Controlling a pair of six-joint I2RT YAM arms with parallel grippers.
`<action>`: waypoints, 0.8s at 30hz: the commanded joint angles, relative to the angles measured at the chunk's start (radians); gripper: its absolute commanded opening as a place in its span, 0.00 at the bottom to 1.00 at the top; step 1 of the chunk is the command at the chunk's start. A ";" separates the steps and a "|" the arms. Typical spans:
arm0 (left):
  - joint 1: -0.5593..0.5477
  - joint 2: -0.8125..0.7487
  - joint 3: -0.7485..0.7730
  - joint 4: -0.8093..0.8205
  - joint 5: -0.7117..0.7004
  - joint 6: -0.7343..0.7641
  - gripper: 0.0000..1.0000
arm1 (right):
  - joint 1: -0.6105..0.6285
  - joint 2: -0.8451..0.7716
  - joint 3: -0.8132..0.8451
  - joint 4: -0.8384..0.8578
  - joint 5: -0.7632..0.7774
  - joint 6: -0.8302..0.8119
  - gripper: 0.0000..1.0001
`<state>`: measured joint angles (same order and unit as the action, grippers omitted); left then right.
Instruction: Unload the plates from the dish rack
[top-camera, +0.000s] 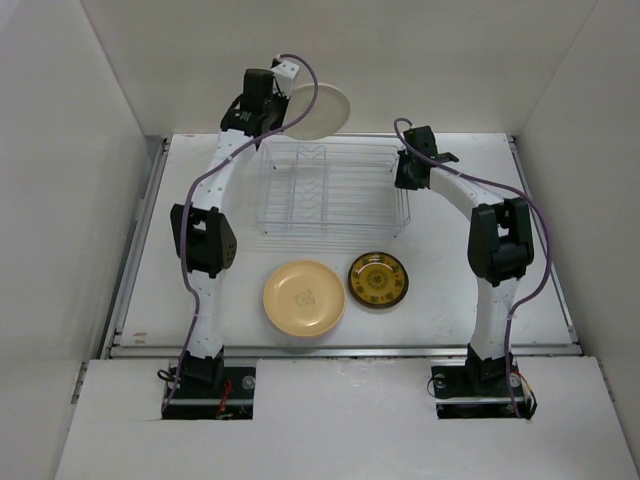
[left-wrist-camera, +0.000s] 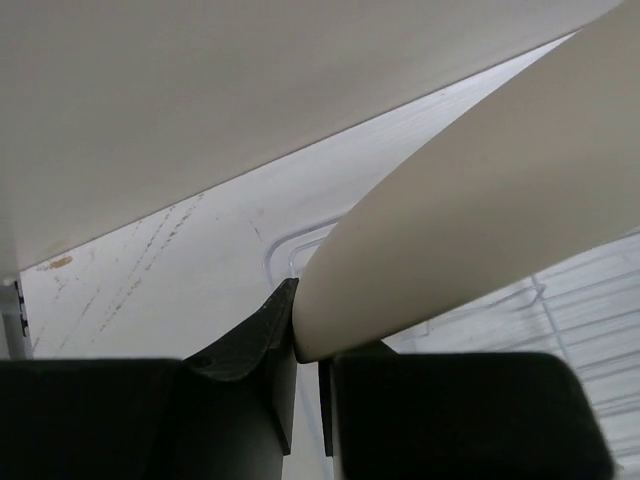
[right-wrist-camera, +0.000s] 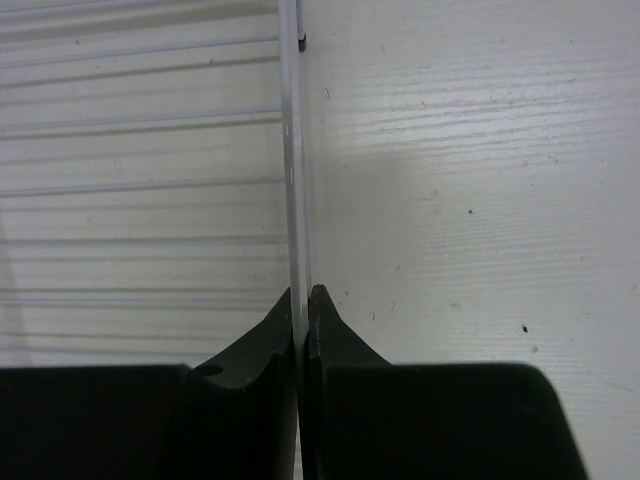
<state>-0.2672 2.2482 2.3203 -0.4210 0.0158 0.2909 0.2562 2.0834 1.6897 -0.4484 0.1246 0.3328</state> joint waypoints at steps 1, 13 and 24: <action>-0.003 -0.127 0.017 -0.013 0.015 -0.111 0.00 | 0.012 -0.071 0.018 0.008 0.009 -0.003 0.05; -0.027 -0.360 0.009 -1.041 0.486 0.409 0.00 | 0.012 -0.141 0.045 -0.042 -0.029 -0.035 0.59; -0.234 -0.391 -0.470 -1.171 0.310 0.643 0.00 | 0.021 -0.356 -0.139 -0.070 0.006 -0.006 0.62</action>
<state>-0.4458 1.8481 1.9141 -1.2961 0.3687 0.8490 0.2634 1.7817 1.5925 -0.5003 0.1028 0.3115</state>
